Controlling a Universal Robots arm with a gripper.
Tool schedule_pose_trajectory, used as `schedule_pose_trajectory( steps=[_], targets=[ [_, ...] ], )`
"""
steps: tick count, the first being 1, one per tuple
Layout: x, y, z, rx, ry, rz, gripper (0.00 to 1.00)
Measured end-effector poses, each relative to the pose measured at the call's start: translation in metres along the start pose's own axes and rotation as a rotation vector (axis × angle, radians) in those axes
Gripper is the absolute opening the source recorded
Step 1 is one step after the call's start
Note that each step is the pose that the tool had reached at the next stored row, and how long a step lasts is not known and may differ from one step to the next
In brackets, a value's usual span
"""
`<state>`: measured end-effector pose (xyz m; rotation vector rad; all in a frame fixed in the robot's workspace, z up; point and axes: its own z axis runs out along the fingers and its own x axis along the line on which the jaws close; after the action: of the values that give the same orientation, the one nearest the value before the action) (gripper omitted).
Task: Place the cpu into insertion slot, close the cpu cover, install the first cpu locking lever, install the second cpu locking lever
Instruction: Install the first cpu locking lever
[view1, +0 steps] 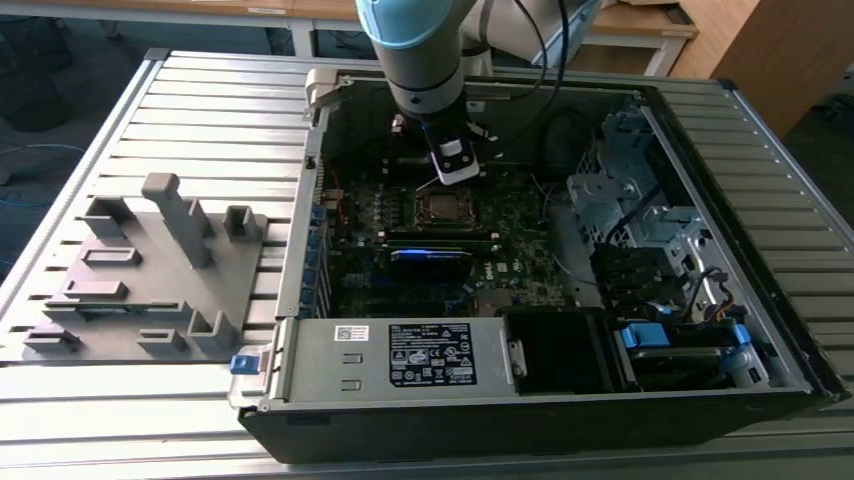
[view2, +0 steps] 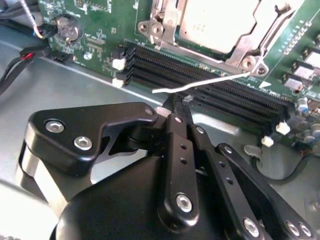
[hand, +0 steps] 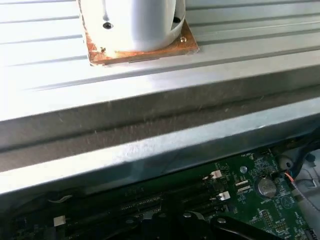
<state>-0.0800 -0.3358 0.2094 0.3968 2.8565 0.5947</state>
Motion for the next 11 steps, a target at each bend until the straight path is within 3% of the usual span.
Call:
schedule_pose_trajectory(
  steps=[11],
  targets=[
    [-0.0022, 0.0032, -0.0113, -0.0022, -0.0003, 0.0, 0.1]
  ],
)
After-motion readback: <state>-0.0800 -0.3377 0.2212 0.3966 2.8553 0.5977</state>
